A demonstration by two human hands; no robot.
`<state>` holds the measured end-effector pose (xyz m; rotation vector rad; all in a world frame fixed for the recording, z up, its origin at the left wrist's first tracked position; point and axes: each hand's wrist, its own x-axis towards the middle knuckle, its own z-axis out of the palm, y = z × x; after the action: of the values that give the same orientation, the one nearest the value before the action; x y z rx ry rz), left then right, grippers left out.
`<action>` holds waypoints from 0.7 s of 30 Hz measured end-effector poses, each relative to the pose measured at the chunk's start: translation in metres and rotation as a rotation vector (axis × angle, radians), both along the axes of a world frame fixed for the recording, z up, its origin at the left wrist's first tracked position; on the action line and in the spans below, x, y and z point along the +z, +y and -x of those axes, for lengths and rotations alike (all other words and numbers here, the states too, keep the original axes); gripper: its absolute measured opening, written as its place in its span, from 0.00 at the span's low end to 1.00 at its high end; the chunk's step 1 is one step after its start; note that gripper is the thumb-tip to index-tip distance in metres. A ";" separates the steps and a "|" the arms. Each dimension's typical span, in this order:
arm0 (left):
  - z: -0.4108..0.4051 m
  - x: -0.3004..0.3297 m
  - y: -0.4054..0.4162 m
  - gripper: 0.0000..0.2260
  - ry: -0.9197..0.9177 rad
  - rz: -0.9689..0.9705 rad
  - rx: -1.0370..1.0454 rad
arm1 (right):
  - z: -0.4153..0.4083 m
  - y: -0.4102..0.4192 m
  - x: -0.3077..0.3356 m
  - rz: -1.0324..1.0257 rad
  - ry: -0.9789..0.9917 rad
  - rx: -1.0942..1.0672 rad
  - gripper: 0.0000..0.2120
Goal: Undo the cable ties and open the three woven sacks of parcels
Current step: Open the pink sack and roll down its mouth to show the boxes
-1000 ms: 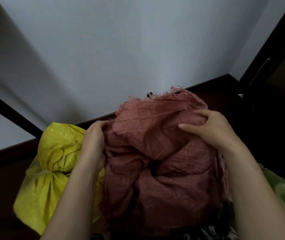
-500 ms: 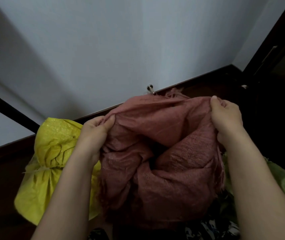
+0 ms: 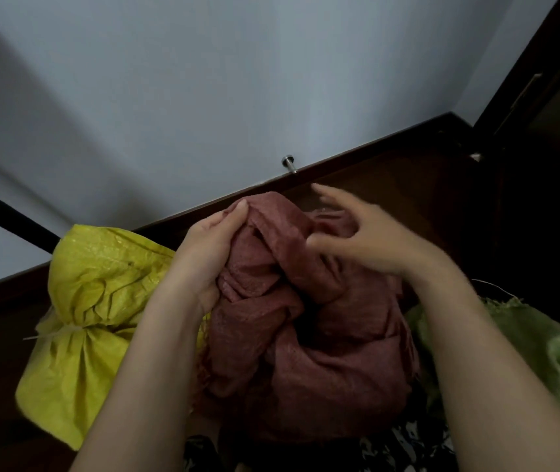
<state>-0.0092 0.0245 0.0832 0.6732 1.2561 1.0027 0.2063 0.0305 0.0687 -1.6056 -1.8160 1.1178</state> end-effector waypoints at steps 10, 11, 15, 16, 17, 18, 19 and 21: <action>0.003 0.003 -0.005 0.35 0.523 -0.298 -0.096 | 0.012 0.010 -0.006 -0.208 -0.225 -0.260 0.17; 0.005 -0.001 -0.006 0.33 0.735 -0.402 -0.097 | 0.008 0.010 -0.006 -0.185 -0.220 -0.342 0.18; -0.009 -0.014 -0.009 0.21 0.790 -0.511 -0.161 | -0.002 0.012 -0.003 -0.045 -0.081 -0.595 0.20; -0.016 -0.015 -0.012 0.24 0.728 -0.458 -0.225 | -0.002 0.012 0.000 -0.013 -0.017 -0.641 0.20; -0.024 -0.018 -0.015 0.28 0.696 -0.405 -0.306 | -0.002 0.012 0.002 0.014 0.065 -0.683 0.20; -0.030 -0.022 -0.018 0.29 0.721 -0.377 -0.390 | -0.002 0.012 0.004 0.048 0.165 -0.716 0.19; -0.034 -0.029 -0.020 0.25 0.787 -0.385 -0.454 | -0.002 0.012 0.005 0.087 0.273 -0.741 0.17; -0.038 -0.038 -0.019 0.08 0.892 -0.424 -0.432 | -0.003 0.011 0.010 0.181 0.440 -0.770 0.14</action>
<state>0.0292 0.0051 0.0448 1.7724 1.5472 0.5986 0.2095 0.0417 0.0787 -1.7447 -0.7214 1.1400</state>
